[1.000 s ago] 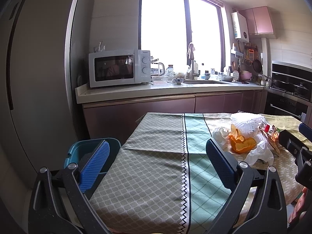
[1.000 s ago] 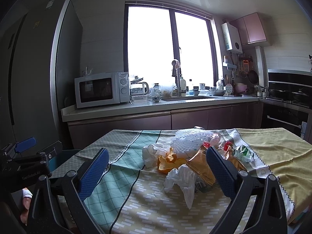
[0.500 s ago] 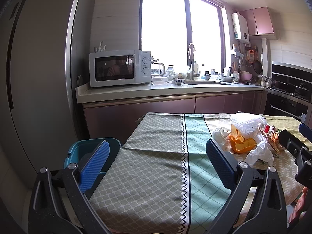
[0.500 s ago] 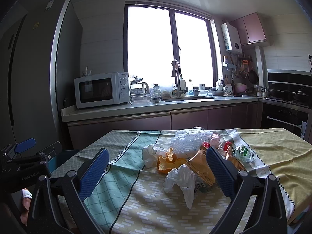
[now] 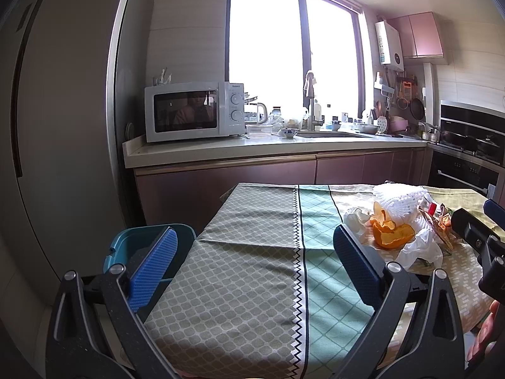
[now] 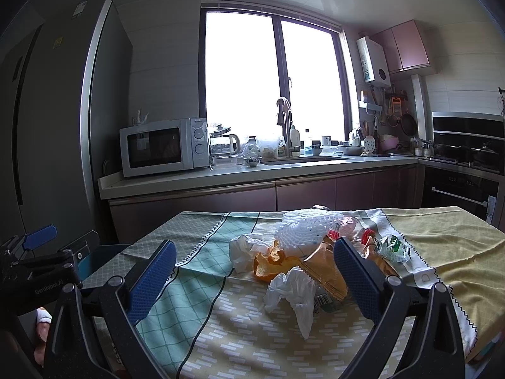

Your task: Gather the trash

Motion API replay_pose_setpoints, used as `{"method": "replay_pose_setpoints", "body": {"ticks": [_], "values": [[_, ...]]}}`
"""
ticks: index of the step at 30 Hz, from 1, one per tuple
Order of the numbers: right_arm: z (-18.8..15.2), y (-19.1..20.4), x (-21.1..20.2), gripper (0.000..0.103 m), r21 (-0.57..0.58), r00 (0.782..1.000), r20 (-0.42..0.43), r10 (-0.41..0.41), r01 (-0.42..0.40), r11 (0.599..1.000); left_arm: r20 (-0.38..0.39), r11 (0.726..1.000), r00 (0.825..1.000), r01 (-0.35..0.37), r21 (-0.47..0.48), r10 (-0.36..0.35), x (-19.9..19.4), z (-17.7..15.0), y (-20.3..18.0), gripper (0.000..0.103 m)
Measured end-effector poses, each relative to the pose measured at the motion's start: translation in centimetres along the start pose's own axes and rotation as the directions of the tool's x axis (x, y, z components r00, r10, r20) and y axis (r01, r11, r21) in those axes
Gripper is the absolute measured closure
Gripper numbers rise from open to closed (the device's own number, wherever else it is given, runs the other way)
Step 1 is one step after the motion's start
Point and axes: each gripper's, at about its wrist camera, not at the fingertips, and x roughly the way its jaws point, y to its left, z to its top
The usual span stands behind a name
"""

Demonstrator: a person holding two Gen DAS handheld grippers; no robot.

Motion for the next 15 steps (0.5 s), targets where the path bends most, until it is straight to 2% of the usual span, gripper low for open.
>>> {"method": "replay_pose_setpoints", "body": {"ticks": [15], "values": [[-0.09, -0.22, 0.15, 0.006, 0.004, 1.000, 0.000, 0.002, -0.002, 1.000, 0.002, 1.000, 1.000, 0.002, -0.002, -0.002, -0.13, -0.07, -0.03, 0.006]]}}
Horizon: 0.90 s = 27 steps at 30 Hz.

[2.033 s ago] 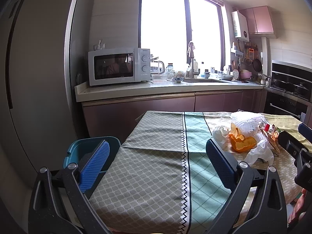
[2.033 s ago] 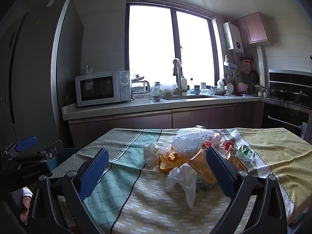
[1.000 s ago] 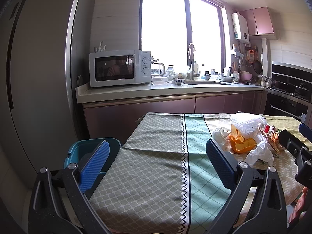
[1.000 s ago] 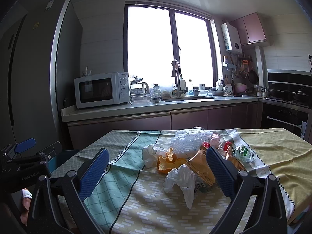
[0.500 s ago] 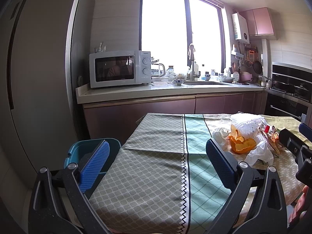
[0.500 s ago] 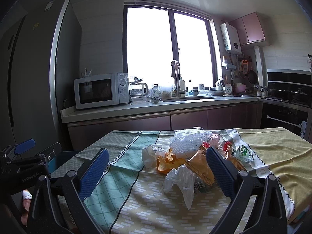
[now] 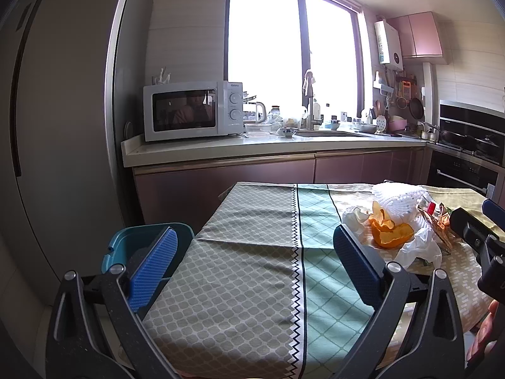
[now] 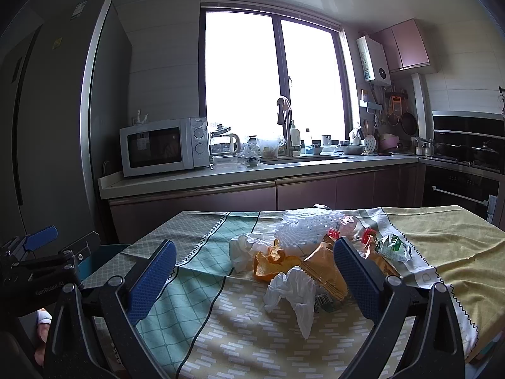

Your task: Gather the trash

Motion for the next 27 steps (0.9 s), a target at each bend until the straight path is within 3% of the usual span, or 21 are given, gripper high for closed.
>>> {"method": "replay_pose_setpoints", "body": {"ticks": [27], "values": [[-0.26, -0.52, 0.52, 0.006, 0.013, 1.000, -0.007, 0.007, -0.007, 1.000, -0.013, 1.000, 1.000, 0.013, 0.010, -0.013, 0.33, -0.62, -0.74, 0.006]]}}
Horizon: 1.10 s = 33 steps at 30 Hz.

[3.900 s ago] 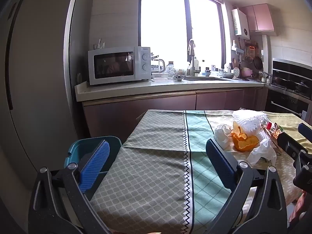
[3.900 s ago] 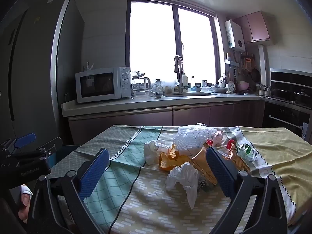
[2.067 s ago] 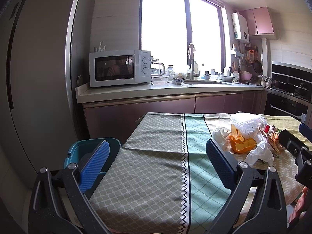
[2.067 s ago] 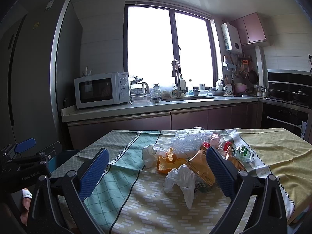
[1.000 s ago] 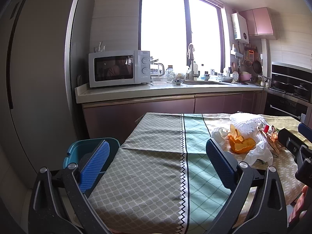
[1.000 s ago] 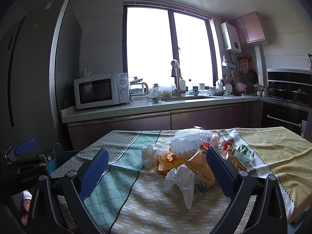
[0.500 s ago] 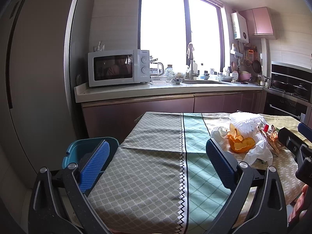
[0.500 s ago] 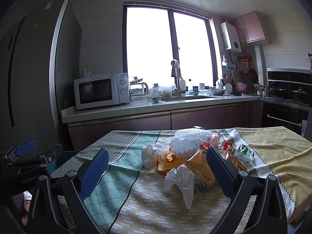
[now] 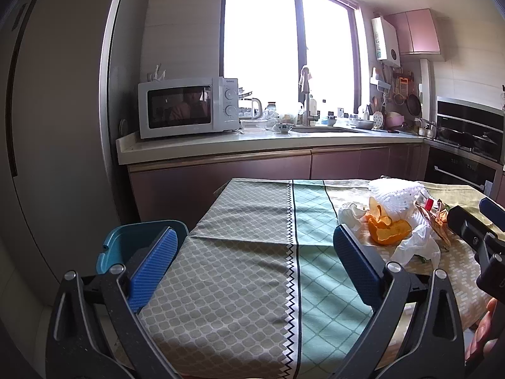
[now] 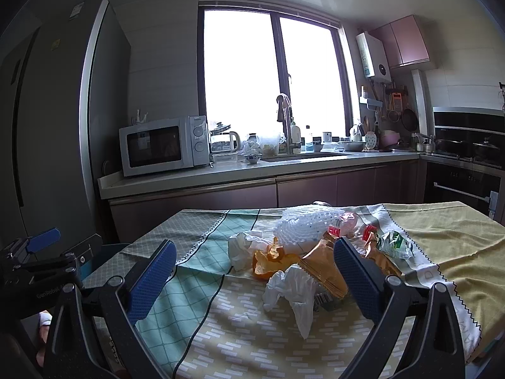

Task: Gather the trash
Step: 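Move both tools toward the trash pile on the table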

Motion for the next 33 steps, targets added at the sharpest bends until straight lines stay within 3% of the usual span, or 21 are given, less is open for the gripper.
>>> {"method": "replay_pose_setpoints", "body": {"ticks": [22, 33], "values": [[-0.4, -2.9, 0.6, 0.006, 0.025, 0.999, -0.036, 0.002, -0.001, 1.000, -0.060, 0.998, 0.998, 0.041, 0.044, -0.038, 2.3, 0.3, -2.2, 0.006], [-1.0, -6.8, 2.1, 0.006, 0.072, 0.992, -0.123, -0.024, 0.033, 0.997, -0.181, 0.979, 0.967, 0.195, 0.060, -0.182, 5.3, -0.1, -4.9, 0.006]]}}
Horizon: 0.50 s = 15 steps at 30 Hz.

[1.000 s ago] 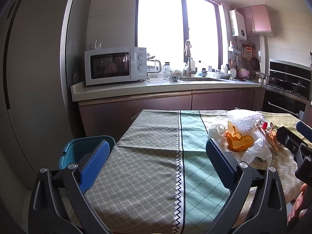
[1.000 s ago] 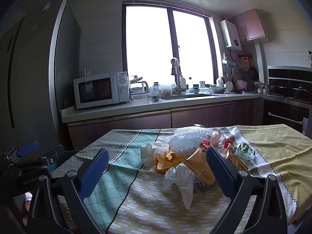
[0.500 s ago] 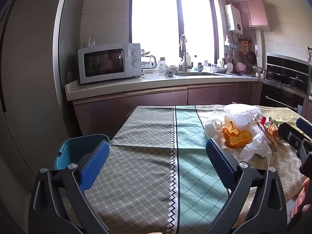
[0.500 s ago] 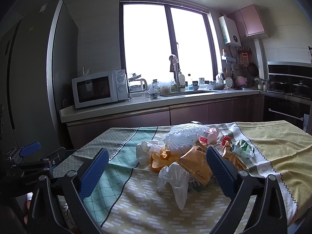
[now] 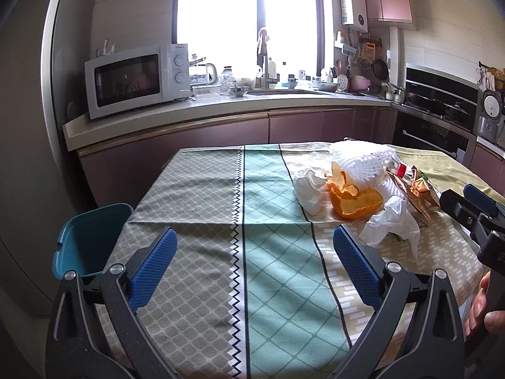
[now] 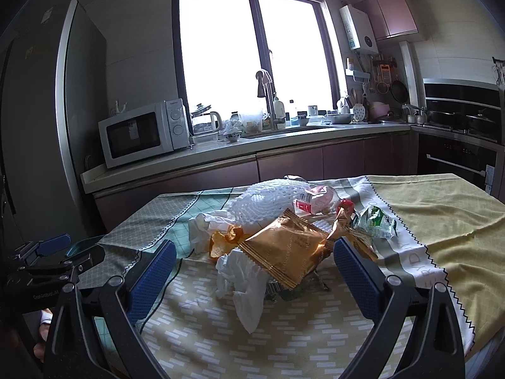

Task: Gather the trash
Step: 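Move both tools toward the trash pile on the table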

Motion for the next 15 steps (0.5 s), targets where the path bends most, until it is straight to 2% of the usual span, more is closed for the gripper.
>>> {"method": "replay_pose_setpoints", "body": {"ticks": [6, 15], "values": [[-0.2, -2.2, 1.4, 0.006, 0.040, 0.998, -0.065, -0.008, 0.011, 0.999, -0.044, 0.992, 0.993, 0.111, 0.064, -0.109, 1.8, 0.3, -2.8, 0.006], [-0.7, -5.5, 2.8, 0.010, 0.043, 0.989, -0.128, -0.073, 0.079, 0.996, -0.083, 0.970, 0.976, 0.210, 0.123, -0.201, 4.0, 1.3, -6.7, 0.006]]}}
